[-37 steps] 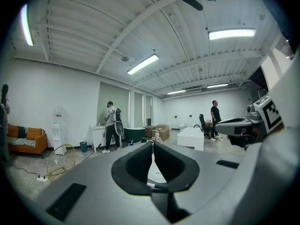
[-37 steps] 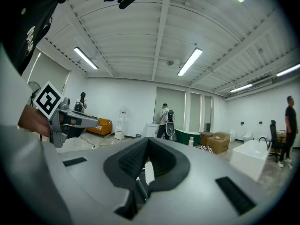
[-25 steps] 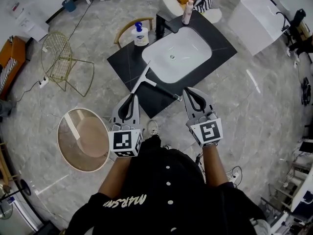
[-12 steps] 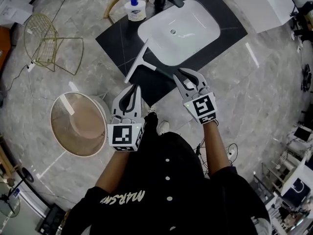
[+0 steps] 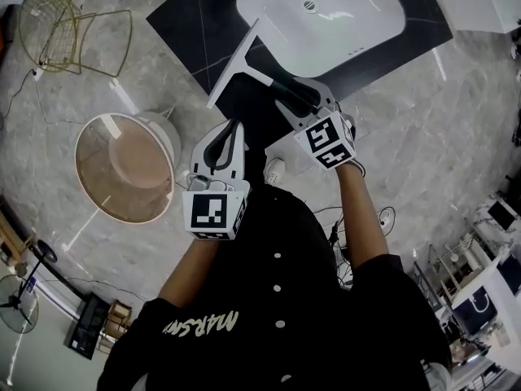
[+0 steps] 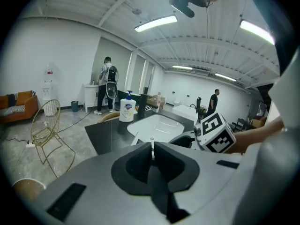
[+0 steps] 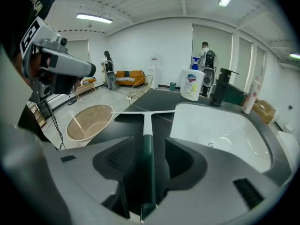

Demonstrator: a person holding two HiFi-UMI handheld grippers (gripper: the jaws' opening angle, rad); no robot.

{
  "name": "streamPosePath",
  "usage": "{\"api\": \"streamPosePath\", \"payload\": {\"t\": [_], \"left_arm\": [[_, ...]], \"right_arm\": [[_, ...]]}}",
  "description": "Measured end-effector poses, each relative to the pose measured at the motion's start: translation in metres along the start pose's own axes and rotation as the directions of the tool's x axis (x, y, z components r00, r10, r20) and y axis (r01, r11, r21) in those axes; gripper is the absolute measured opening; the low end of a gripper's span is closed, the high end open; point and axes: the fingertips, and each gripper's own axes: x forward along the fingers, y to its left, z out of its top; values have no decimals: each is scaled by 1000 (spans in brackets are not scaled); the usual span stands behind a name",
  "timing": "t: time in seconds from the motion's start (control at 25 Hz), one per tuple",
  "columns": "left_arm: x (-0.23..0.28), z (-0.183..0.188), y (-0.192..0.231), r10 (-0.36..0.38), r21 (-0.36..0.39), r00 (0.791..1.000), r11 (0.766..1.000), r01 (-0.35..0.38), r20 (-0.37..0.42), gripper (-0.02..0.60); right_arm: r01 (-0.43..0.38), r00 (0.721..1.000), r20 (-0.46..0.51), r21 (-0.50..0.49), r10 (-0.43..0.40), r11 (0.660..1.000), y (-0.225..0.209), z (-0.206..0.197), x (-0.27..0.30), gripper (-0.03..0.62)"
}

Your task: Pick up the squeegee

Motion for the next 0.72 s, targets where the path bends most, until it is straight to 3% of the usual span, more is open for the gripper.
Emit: {"api": "streamPosePath", "payload": {"t": [0.4, 0.64, 0.72], "left_arm": [[13, -22, 14, 33, -51, 998, 998, -36, -45, 21], [11, -30, 18, 49, -69, 997, 996, -53, -60, 21], [11, -31, 18, 50, -70, 997, 996, -54, -61, 21]], "right_arm": [[-66, 997, -48, -113, 61, 991, 9, 4, 52, 189], [-78, 996, -35, -49, 77, 996, 11, 0, 58, 143], [-75, 997, -34, -31, 74, 997, 9, 0, 57, 87]]}}
